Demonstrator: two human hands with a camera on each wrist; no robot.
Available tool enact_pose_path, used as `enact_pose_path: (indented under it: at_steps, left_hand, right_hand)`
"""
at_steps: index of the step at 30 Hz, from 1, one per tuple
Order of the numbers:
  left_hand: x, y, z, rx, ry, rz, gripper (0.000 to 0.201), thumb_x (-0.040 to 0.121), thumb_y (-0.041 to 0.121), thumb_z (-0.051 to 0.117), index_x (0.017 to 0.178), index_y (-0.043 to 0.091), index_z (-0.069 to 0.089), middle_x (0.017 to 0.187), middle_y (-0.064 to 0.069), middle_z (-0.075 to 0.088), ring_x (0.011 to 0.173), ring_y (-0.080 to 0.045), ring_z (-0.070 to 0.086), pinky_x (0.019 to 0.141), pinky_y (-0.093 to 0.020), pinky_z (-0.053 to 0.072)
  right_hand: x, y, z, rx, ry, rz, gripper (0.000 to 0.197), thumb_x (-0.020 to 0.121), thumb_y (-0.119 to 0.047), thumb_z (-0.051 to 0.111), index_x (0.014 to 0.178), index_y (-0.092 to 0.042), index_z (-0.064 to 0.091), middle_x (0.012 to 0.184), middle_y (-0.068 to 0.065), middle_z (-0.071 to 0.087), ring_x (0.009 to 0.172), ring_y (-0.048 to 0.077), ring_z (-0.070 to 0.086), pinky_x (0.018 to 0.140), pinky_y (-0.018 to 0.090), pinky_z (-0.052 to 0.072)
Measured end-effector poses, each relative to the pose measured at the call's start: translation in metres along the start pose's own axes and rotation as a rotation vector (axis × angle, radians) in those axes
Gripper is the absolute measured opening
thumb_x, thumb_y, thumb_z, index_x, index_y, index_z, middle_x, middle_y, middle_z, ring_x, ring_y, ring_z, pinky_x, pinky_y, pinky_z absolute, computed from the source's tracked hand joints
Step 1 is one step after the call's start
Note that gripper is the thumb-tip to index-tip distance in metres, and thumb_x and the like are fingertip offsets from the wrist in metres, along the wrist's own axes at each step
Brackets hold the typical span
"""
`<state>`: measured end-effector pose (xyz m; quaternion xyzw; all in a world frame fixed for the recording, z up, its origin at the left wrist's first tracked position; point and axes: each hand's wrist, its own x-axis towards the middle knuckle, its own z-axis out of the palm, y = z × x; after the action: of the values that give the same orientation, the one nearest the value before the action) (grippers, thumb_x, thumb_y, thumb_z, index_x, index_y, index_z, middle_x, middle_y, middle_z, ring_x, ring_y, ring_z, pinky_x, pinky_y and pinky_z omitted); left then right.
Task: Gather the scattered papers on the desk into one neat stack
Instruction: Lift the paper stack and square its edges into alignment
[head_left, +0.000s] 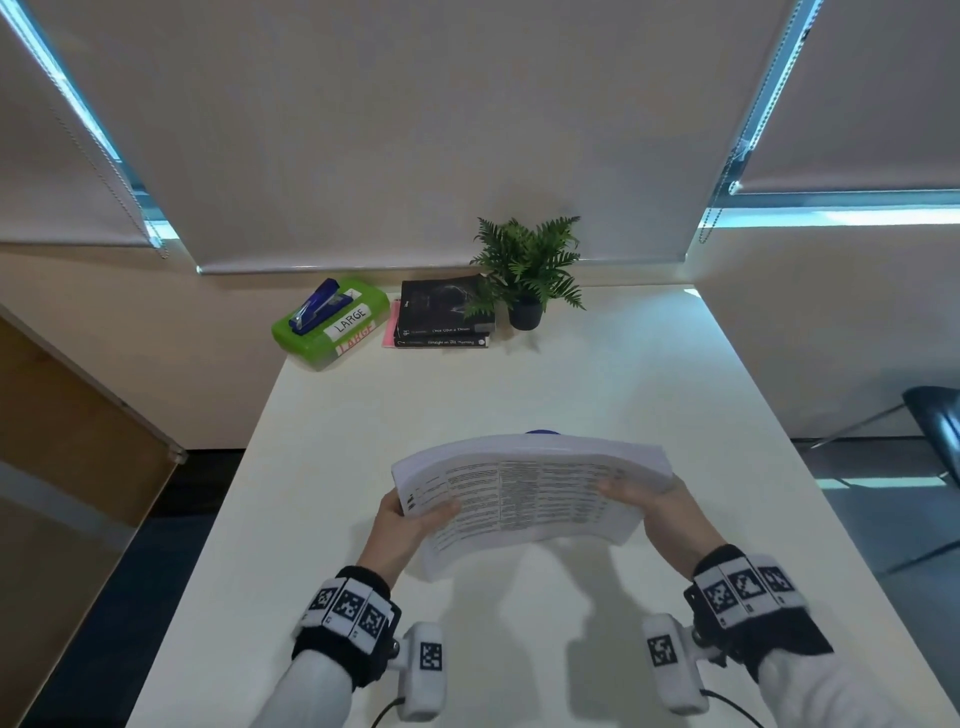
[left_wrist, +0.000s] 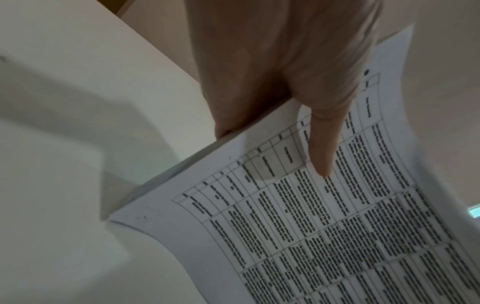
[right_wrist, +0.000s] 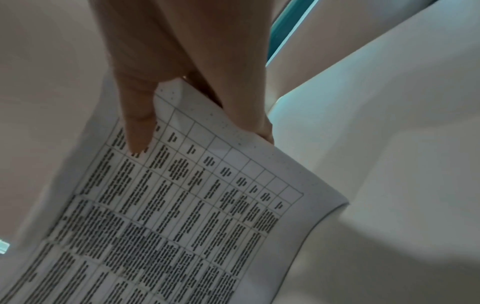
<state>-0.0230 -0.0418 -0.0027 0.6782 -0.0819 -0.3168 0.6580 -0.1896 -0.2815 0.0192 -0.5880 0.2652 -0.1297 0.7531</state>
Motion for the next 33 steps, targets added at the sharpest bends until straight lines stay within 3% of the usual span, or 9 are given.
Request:
enact_pose_path:
  at_steps: [5,8,12,18,22,26,28,31,33]
  left_hand:
    - [0.005,0.0,-0.002,-0.002,-0.012,0.002,0.024,0.074,0.001,0.074,0.094,0.013,0.07,0.088,0.001,0.076,0.086,-0.017,0.071,0.069,-0.022,0.057]
    - [0.006,0.0,-0.003,0.003,-0.022,0.016,0.027,0.074,0.002,0.074,0.1,0.008,0.07,0.094,-0.002,0.076,0.088,-0.017,0.072,0.07,-0.023,0.057]
    - [0.005,0.0,-0.001,-0.015,-0.025,0.023,0.024,0.075,0.0,0.073,0.097,0.009,0.07,0.086,0.003,0.076,0.079,-0.01,0.072,0.065,-0.019,0.057]
    - [0.002,-0.001,-0.003,0.04,-0.045,0.004,0.018,0.079,0.001,0.07,0.091,0.014,0.07,0.078,0.009,0.076,0.073,-0.005,0.072,0.062,-0.015,0.055]
    - [0.0,0.0,-0.002,0.053,-0.03,0.021,0.018,0.079,-0.002,0.069,0.088,0.013,0.07,0.075,0.01,0.076,0.072,-0.005,0.071,0.061,-0.015,0.054]
    - [-0.005,0.003,0.003,0.07,-0.008,0.043,0.015,0.08,0.0,0.069,0.089,0.012,0.069,0.072,0.012,0.075,0.07,-0.002,0.071,0.058,-0.013,0.053]
    - [-0.008,0.005,0.006,0.098,-0.003,0.066,0.016,0.079,0.004,0.071,0.093,0.011,0.07,0.081,0.006,0.076,0.081,-0.011,0.072,0.064,-0.017,0.055]
    - [-0.012,0.015,0.014,0.18,-0.021,0.125,0.019,0.078,0.007,0.072,0.097,0.011,0.071,0.095,-0.003,0.075,0.092,-0.02,0.071,0.078,-0.028,0.057]
    - [-0.016,0.028,0.021,0.243,-0.052,0.193,0.019,0.079,0.009,0.072,0.097,0.014,0.07,0.095,-0.001,0.074,0.09,-0.017,0.07,0.078,-0.026,0.055]
  right_hand:
    - [-0.008,-0.018,0.0,-0.148,0.106,-0.078,0.068,0.051,-0.029,0.087,0.113,-0.019,0.062,0.103,0.0,0.069,0.098,0.013,0.064,0.074,0.021,0.047]
    - [-0.014,-0.036,-0.003,-0.546,0.158,-0.326,0.052,0.079,-0.019,0.074,0.125,-0.031,0.053,0.108,-0.01,0.058,0.099,-0.004,0.055,0.081,0.015,0.045]
    - [-0.015,-0.029,-0.004,-0.999,0.145,-0.577,0.032,0.088,-0.011,0.061,0.118,-0.023,0.064,0.094,-0.004,0.054,0.09,-0.001,0.051,0.075,0.003,0.037]
    - [-0.012,-0.032,0.0,-1.074,0.241,-0.57,0.004,0.088,-0.014,0.062,0.091,-0.011,0.062,0.084,-0.003,0.053,0.074,0.013,0.052,0.065,0.013,0.036]
    - [-0.013,-0.047,0.001,-1.224,0.253,-0.439,0.014,0.086,-0.027,0.063,0.084,-0.015,0.055,0.082,-0.002,0.05,0.074,0.02,0.054,0.058,0.028,0.044]
    - [-0.015,-0.077,0.019,-1.63,0.188,-0.277,0.018,0.086,-0.033,0.059,0.097,-0.02,0.055,0.093,-0.004,0.048,0.098,0.023,0.053,0.089,0.037,0.037]
    - [-0.014,-0.088,0.038,-1.749,0.072,-0.282,0.033,0.084,-0.036,0.06,0.114,-0.024,0.053,0.114,-0.002,0.051,0.117,0.022,0.048,0.111,0.049,0.018]
    - [-0.008,-0.092,0.074,-1.705,-0.168,-0.313,0.051,0.083,-0.042,0.061,0.129,-0.028,0.043,0.127,-0.007,0.055,0.124,0.017,0.047,0.116,0.054,0.002]
    - [-0.005,-0.091,0.089,-1.664,-0.276,-0.276,0.042,0.084,-0.034,0.06,0.123,-0.029,0.047,0.112,-0.005,0.065,0.11,0.018,0.057,0.114,0.049,0.017]
